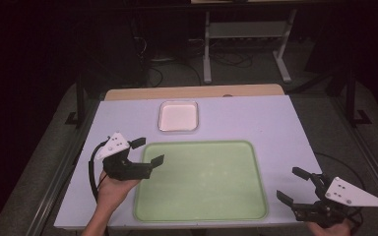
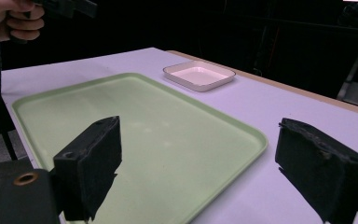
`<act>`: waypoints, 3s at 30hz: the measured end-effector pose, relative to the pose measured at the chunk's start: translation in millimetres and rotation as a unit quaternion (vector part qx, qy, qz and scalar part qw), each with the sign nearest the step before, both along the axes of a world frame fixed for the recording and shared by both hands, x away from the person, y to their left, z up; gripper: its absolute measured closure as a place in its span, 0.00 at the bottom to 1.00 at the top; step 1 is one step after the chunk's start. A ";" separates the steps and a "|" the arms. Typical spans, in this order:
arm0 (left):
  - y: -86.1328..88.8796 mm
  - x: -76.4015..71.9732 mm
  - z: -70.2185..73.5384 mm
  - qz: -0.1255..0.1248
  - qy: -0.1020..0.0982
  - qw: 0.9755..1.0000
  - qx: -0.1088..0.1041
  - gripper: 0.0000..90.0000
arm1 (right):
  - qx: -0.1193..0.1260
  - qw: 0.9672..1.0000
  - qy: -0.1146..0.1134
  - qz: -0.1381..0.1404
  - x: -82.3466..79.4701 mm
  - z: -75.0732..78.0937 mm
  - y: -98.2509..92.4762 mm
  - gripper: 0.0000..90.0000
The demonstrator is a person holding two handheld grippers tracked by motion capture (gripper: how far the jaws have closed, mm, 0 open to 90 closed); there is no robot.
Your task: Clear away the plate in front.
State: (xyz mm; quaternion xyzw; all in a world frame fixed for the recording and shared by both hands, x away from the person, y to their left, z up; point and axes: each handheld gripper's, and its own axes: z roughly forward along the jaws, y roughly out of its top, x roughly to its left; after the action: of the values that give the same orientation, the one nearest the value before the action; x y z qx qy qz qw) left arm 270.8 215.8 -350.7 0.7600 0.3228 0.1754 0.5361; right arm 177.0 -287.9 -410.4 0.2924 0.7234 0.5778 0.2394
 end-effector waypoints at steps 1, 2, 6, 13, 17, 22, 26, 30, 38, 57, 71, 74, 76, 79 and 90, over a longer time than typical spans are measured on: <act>-1.0 2.9 1.4 0.000 0.000 1.000 0.000 0.14 | 0.001 1.000 0.001 0.000 0.1 0.0 0.0 0.15; -1.8 5.9 2.9 -0.001 0.001 1.000 0.001 0.14 | 0.001 1.000 0.002 0.000 0.3 0.0 0.1 0.15; -5.0 15.6 8.3 -0.001 -0.001 1.000 0.003 0.14 | 0.000 1.000 0.001 0.001 0.3 0.2 0.3 0.15; -9.0 30.5 11.8 -0.001 0.002 1.000 0.003 0.14 | 0.005 1.000 0.001 -0.001 0.4 0.6 -0.6 0.15; -10.7 38.2 13.8 0.000 0.003 1.000 0.006 0.14 | 0.005 1.000 0.000 -0.001 0.8 1.4 -0.4 0.15; -12.3 51.6 15.1 0.001 0.011 1.000 0.006 0.14 | 0.009 1.000 -0.002 -0.003 1.3 2.2 -1.5 0.15; -12.4 65.7 18.1 0.008 0.015 1.000 0.012 0.14 | 0.009 1.000 -0.002 -0.005 1.6 2.8 -1.7 0.15; -11.7 82.0 21.8 0.016 0.018 1.000 0.017 0.15 | 0.005 1.000 -0.003 -0.005 2.2 3.3 -1.2 0.15; -17.2 115.1 25.6 0.029 0.026 0.999 0.028 0.15 | 0.005 1.000 -0.006 -0.005 2.2 4.9 -0.1 0.15; -27.3 186.3 21.3 0.068 0.068 0.995 0.030 0.16 | -0.002 1.000 -0.007 -0.008 4.9 7.6 -0.1 0.15; -35.2 215.0 8.9 0.099 0.084 0.991 0.032 0.18 | -0.003 1.000 -0.008 -0.009 5.4 7.8 -1.9 0.15; -34.1 218.9 2.5 0.110 0.096 0.989 0.038 0.18 | -0.001 1.000 -0.009 -0.008 5.2 8.4 -0.6 0.15; -33.6 221.7 -1.7 0.117 0.102 0.987 0.042 0.19 | -0.003 1.000 -0.011 -0.005 4.9 8.7 0.4 0.15; -33.1 227.1 -10.7 0.124 0.117 0.984 0.049 0.21 | -0.004 1.000 -0.010 -0.004 5.6 8.2 0.8 0.15; -24.7 241.4 -41.9 0.159 0.167 0.973 0.033 0.32 | -0.004 1.000 -0.009 -0.005 5.2 8.4 -1.4 0.15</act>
State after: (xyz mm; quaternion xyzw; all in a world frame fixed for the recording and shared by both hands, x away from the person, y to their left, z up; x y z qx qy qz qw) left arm 512.3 191.1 -392.5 0.7350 0.5184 0.1394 0.4143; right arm 182.3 -289.3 -402.1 0.2902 0.7217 0.5765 0.2501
